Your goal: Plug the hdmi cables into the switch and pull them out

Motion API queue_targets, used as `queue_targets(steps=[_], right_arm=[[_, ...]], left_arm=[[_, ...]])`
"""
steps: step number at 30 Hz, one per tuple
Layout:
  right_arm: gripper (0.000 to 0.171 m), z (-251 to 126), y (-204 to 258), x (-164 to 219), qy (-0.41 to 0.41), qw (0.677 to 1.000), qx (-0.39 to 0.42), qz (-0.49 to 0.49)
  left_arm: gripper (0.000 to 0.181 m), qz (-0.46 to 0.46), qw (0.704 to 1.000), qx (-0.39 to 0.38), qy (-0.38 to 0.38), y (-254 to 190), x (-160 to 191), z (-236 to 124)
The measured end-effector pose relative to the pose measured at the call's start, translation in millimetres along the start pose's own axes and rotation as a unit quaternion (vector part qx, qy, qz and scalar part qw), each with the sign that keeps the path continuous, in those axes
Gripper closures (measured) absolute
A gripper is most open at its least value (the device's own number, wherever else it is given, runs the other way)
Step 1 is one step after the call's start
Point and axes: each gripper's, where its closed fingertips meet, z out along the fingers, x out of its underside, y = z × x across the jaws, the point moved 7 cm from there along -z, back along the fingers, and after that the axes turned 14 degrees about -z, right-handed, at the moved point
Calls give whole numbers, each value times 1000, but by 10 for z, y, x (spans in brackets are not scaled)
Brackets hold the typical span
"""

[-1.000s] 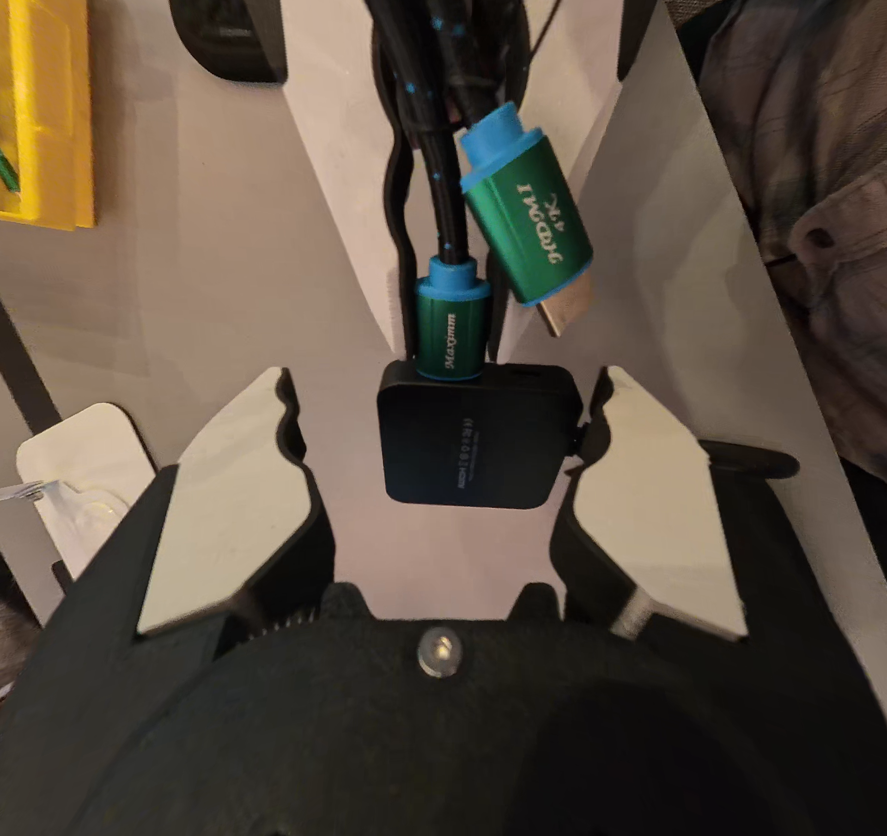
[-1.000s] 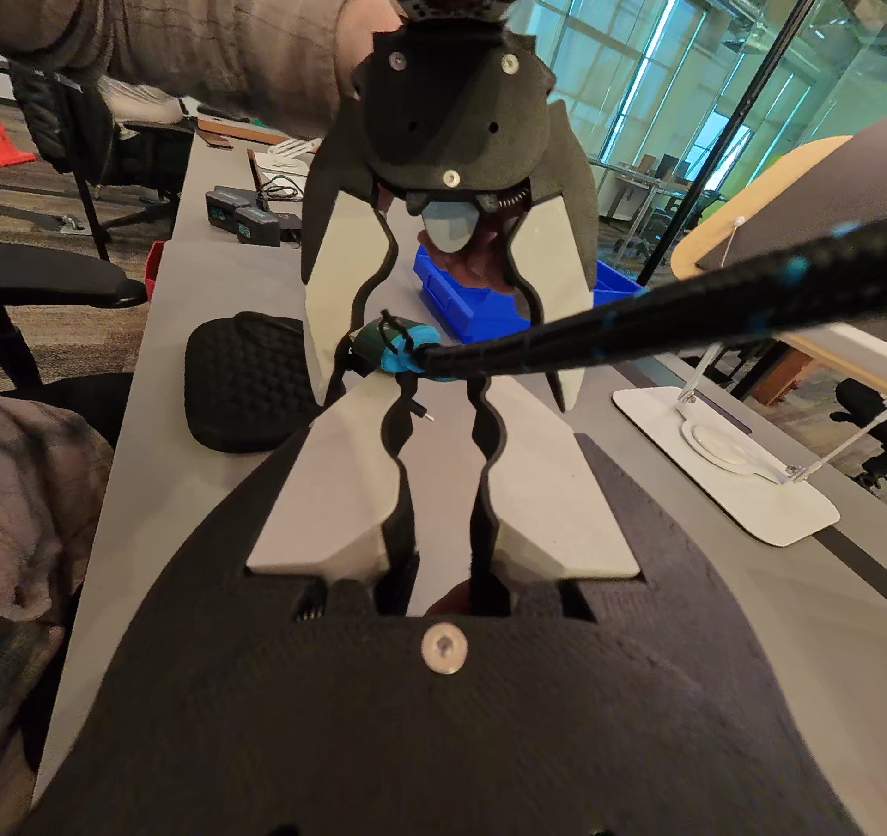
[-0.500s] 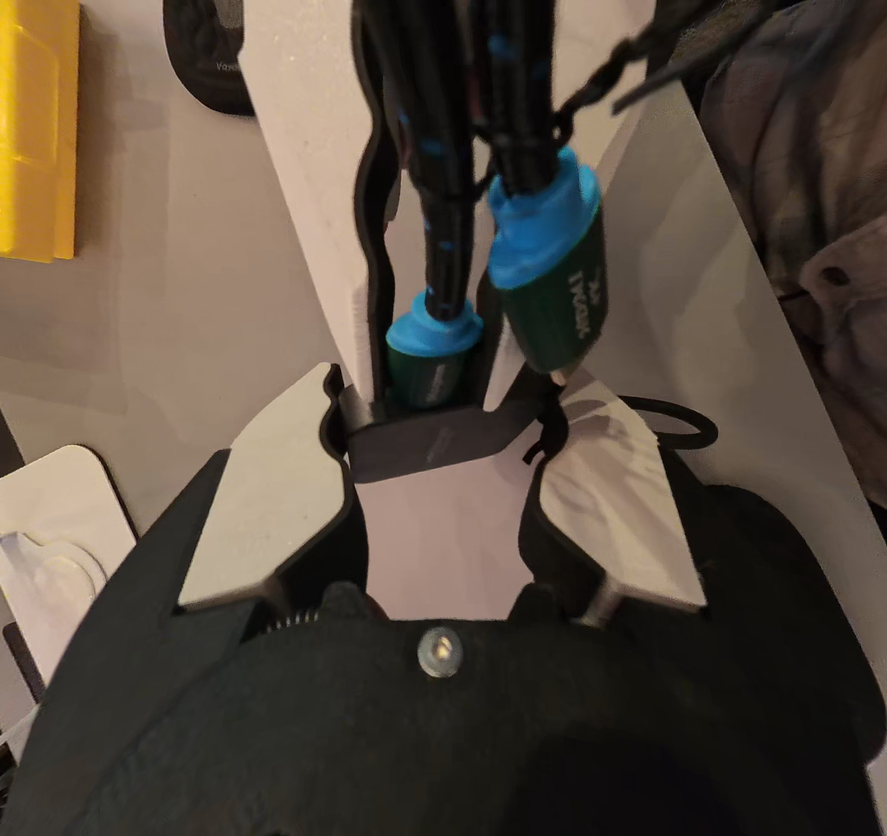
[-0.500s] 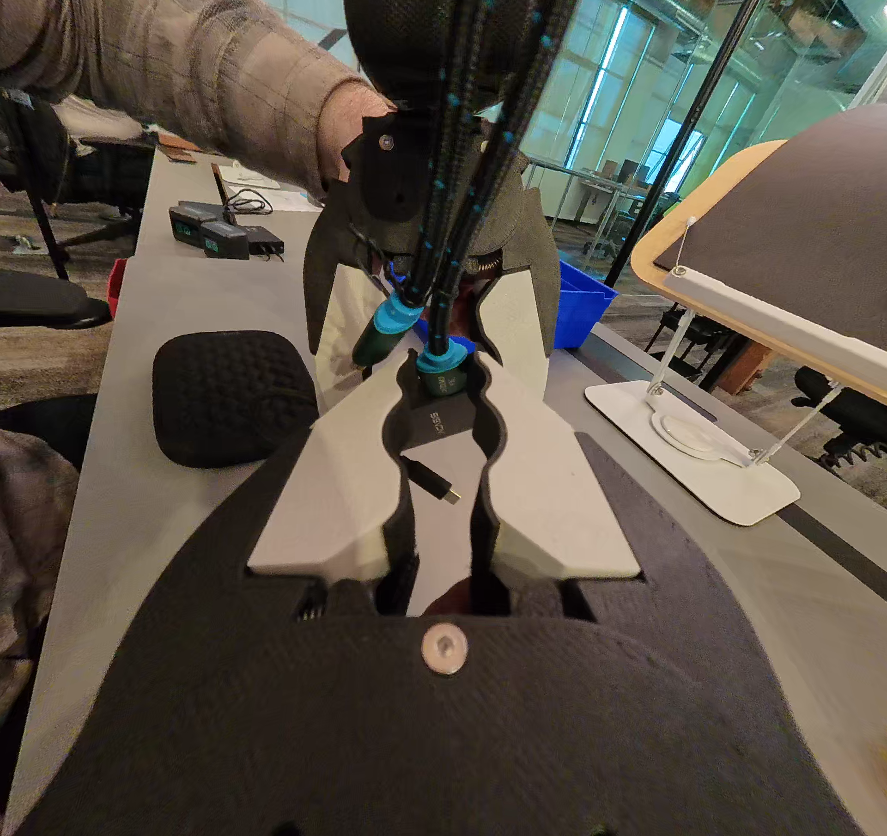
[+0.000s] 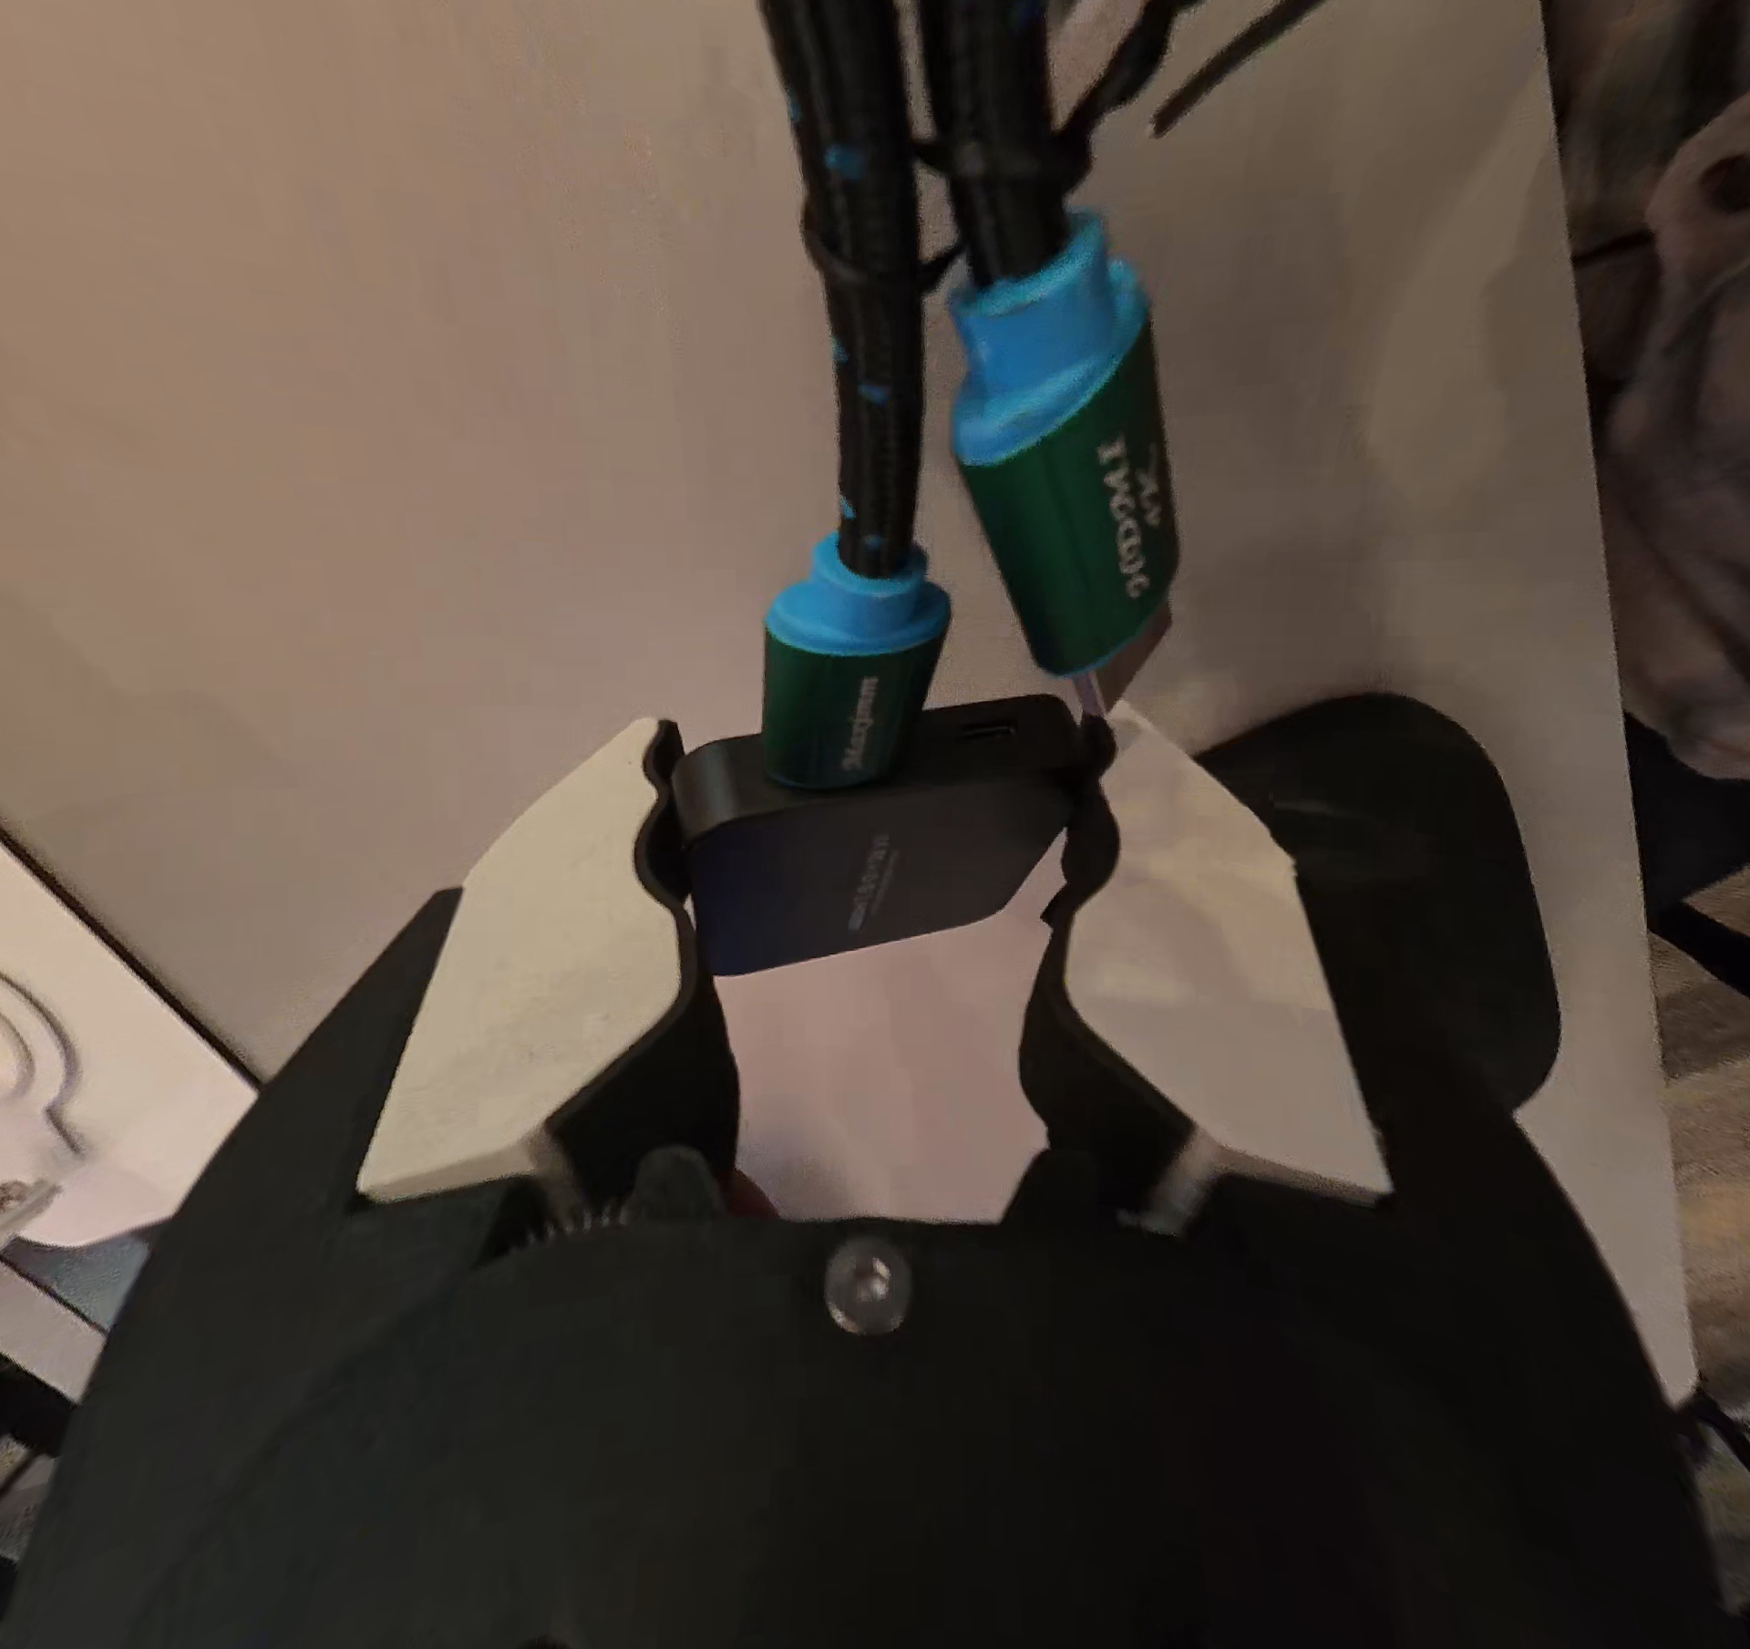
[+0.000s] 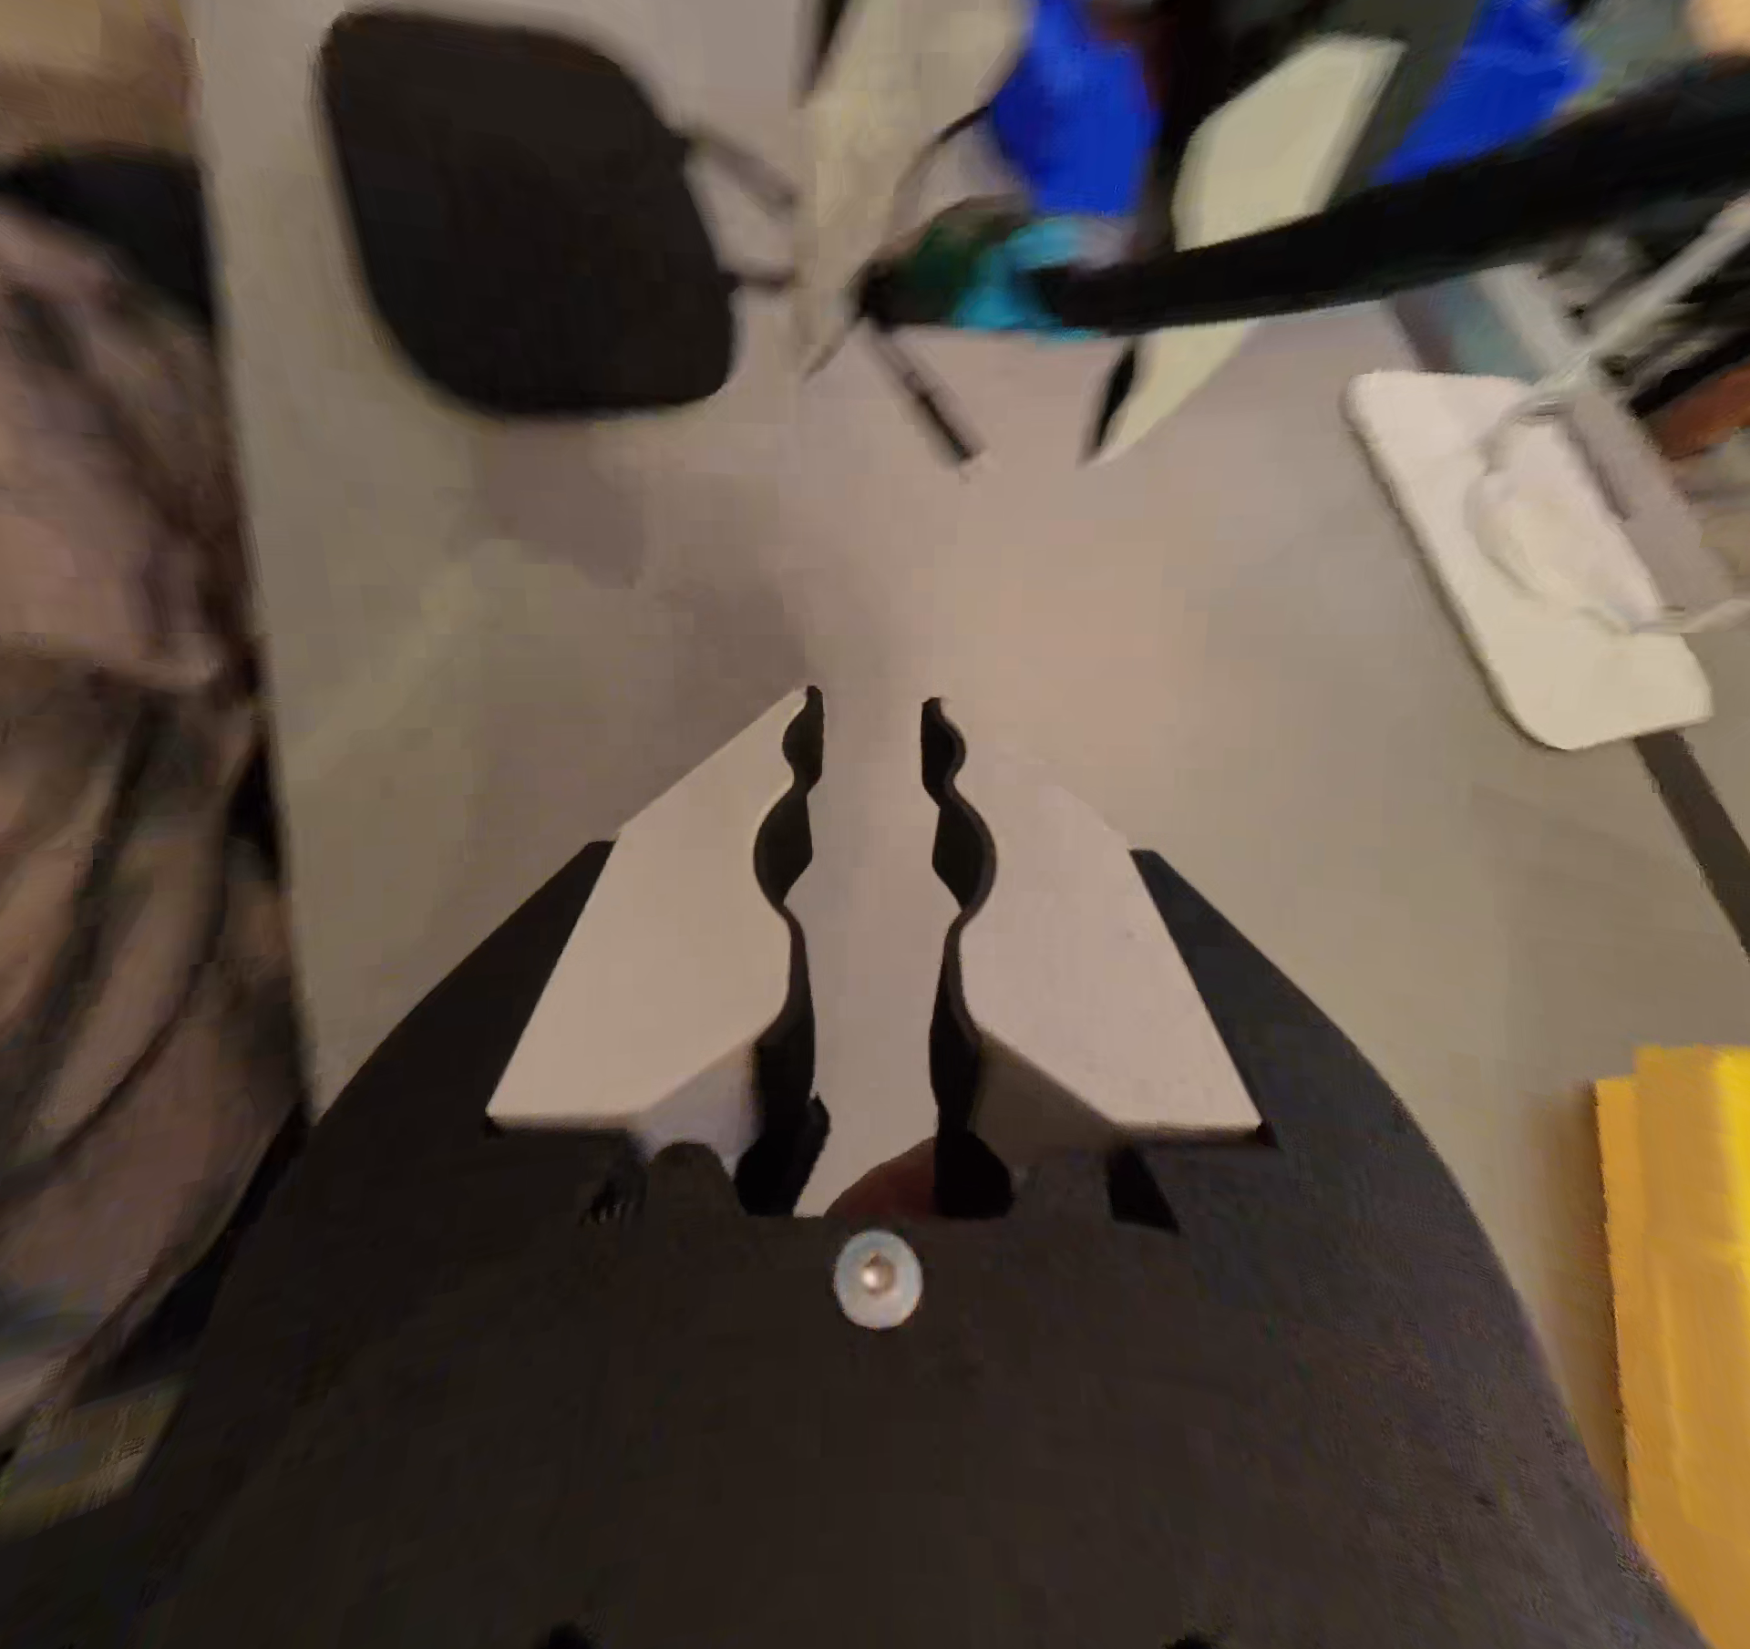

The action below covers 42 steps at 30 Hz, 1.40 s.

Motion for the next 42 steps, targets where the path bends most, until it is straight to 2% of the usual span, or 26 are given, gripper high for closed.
queue_targets(steps=[1,3,5,7,9,12,15,18,22,27,31,34,36,39,42], right_arm=[[155,-64,133,-17,8,999,-35,-20],[154,-211,267,-284,-48,997,-38,-39],[154,-314,209,-658,-123,991,32,-42],[156,-291,31,-852,-140,982,124,-26],[158,-82,-97,-785,-97,982,159,-21],[151,295,-142,-587,-51,987,152,-26],[152,513,-143,-485,-26,986,159,-40],[151,625,-172,-397,1,991,132,-15],[149,604,-135,-415,22,991,126,-48],[149,639,-138,-334,54,980,176,-69],[143,609,-210,-123,7,990,130,53],[143,566,-213,-69,-37,992,103,62],[145,540,-234,-56,-94,988,67,104],[147,520,-240,-33,-124,988,57,76],[145,558,-240,-27,-98,993,35,48]], left_arm=[[103,-6,1000,2,9,17,37,9],[103,-18,999,10,27,33,100,43],[103,-30,998,15,44,41,135,92],[103,-41,997,17,61,33,141,140],[103,-51,996,30,73,-2,125,166],[103,-63,995,30,77,-30,87,177],[103,-76,993,14,91,4,105,216],[104,-88,990,-2,110,55,152,286],[104,-91,989,10,115,28,121,354],[104,-108,988,19,109,88,91,362],[105,-124,989,45,70,97,43,320],[104,-118,990,55,52,79,36,317],[105,-108,992,59,39,54,46,323],[104,-117,990,73,17,26,52,307],[104,-123,989,76,23,5,76,319]])
